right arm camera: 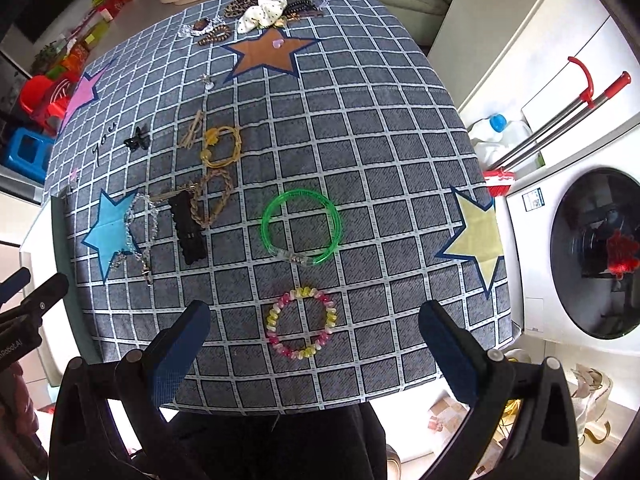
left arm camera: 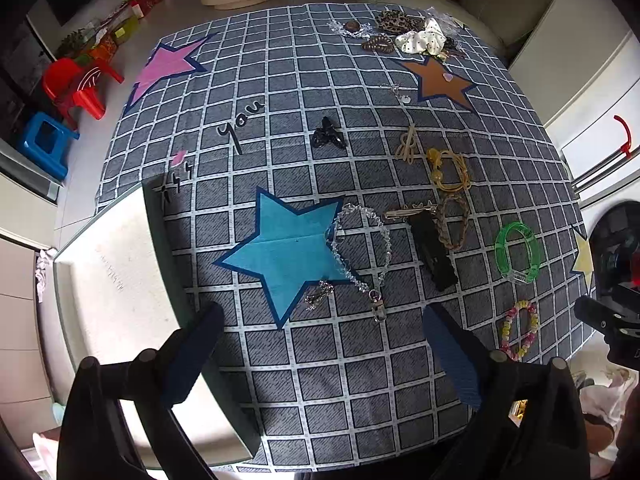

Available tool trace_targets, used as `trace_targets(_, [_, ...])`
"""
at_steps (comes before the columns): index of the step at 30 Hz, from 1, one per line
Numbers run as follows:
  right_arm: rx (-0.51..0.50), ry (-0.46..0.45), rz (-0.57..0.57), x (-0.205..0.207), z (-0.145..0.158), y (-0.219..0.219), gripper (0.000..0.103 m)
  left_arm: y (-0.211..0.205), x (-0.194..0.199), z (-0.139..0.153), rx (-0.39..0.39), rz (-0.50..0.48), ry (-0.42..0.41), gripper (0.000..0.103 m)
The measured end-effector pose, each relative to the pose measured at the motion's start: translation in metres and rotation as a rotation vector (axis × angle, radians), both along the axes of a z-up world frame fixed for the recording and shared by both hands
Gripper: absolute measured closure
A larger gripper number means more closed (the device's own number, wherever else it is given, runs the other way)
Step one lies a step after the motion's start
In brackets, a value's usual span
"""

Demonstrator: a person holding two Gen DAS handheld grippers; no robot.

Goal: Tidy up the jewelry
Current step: 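Grasp the clear bead chain with the left tool while the right tool grasps the green bangle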

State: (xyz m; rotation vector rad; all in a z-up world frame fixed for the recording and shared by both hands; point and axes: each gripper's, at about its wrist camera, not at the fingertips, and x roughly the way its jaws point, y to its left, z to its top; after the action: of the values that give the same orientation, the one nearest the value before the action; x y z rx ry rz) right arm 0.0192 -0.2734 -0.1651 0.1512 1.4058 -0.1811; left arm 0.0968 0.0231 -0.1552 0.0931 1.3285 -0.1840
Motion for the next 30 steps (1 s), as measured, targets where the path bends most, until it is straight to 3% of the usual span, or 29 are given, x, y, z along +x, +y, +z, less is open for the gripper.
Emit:
trace_targets(10, [0.002, 0.077, -0.019, 0.034, -0.053, -0.024, 0.0, -0.02, 0.033, -0.058, 0.008, -0.023, 0.085, 0.006])
trace_targets(13, [0.01, 0.108, -0.022, 0.049, -0.07, -0.03, 0.0, -0.024, 0.042, -0.074, -0.001, -0.006, 0.124, 0.02])
trace_targets(18, [0.003, 0.136, 0.005, 0.068, -0.09, -0.036, 0.0, -0.03, 0.053, -0.1, 0.029, 0.008, 0.159, 0.02])
trace_targets(26, [0.023, 0.148, 0.087, 0.083, -0.113, -0.036, 0.012, -0.048, 0.058, -0.12, 0.065, -0.02, 0.162, 0.021])
trace_targets(27, [0.02, 0.143, 0.095, 0.083, -0.115, -0.037, 0.012, -0.052, 0.059, -0.121, 0.063, -0.021, 0.159, 0.023])
trace_targets(30, [0.018, 0.133, 0.129, 0.085, -0.117, -0.029, 0.015, -0.053, 0.056, -0.116, 0.058, -0.029, 0.143, 0.05])
